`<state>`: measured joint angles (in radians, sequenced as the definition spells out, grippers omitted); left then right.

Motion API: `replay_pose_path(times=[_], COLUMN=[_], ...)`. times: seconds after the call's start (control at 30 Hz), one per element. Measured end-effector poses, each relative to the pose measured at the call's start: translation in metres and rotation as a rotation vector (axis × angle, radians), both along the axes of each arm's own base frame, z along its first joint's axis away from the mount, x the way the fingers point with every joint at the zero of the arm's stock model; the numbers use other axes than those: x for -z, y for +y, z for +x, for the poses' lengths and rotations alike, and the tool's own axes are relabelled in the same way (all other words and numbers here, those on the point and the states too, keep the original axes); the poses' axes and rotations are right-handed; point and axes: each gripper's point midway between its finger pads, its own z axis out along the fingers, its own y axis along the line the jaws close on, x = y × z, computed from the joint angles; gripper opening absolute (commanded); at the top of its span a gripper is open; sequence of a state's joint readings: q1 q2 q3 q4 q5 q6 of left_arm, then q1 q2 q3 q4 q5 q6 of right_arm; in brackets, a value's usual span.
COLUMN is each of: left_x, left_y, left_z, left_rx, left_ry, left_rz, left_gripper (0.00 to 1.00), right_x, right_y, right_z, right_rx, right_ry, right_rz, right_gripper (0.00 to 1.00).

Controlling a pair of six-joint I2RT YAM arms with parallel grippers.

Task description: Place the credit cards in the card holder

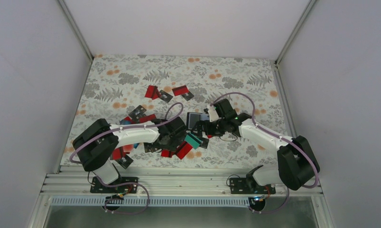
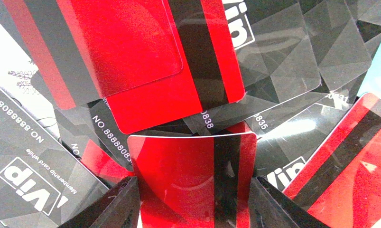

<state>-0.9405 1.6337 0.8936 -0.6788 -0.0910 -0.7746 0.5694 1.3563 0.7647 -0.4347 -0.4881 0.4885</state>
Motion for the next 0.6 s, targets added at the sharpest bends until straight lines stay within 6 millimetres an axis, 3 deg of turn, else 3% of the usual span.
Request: replay_pose_path(times=[0.47,0.6], left_x=[-0.022,-0.025], left_y=[-0.004,-0.001], left_z=[-0.007,-0.007], left_rx=[0.007,0.006], left_ry=[0.005,0.002], left_rz=[-0.078,-0.067], left_gripper=[0.50,0.58], right_x=[-0.009,-0.009], right_y=[0.005,0.006], right_z=[-0.007,-0.008], right_rx=[-0.022,-0.026], right_ry=[0.011,0.016], right_rz=[0.049,0.055], right_gripper=[1.00,1.00])
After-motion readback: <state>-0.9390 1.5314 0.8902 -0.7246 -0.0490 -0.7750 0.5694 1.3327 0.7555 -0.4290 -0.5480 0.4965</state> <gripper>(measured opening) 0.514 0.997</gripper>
